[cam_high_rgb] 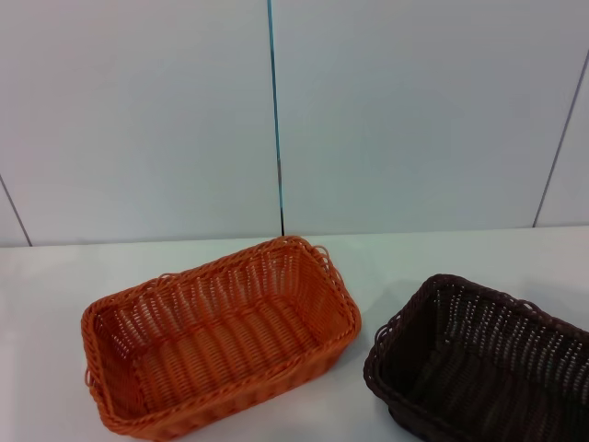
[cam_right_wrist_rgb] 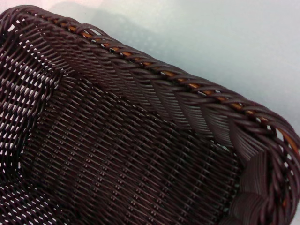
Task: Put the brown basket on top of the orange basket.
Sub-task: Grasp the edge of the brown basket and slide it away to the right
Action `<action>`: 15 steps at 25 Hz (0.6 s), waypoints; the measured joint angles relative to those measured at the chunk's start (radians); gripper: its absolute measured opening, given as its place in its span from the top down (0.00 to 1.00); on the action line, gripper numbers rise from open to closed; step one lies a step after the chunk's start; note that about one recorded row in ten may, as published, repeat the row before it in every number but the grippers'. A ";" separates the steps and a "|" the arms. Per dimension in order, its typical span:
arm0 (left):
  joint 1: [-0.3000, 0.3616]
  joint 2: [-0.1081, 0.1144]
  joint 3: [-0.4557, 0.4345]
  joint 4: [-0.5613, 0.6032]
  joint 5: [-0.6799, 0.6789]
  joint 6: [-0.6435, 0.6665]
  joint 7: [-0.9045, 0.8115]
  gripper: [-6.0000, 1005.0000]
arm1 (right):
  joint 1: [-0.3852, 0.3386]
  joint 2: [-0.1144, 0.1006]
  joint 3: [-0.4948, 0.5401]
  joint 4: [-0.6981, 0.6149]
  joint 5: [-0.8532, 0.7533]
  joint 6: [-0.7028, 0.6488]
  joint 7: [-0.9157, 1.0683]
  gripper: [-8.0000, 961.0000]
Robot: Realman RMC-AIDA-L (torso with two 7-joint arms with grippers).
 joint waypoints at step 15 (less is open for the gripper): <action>0.006 -0.001 -0.010 0.001 -0.001 0.000 0.000 0.14 | 0.041 -0.009 -0.002 -0.069 -0.058 0.013 -0.015 0.33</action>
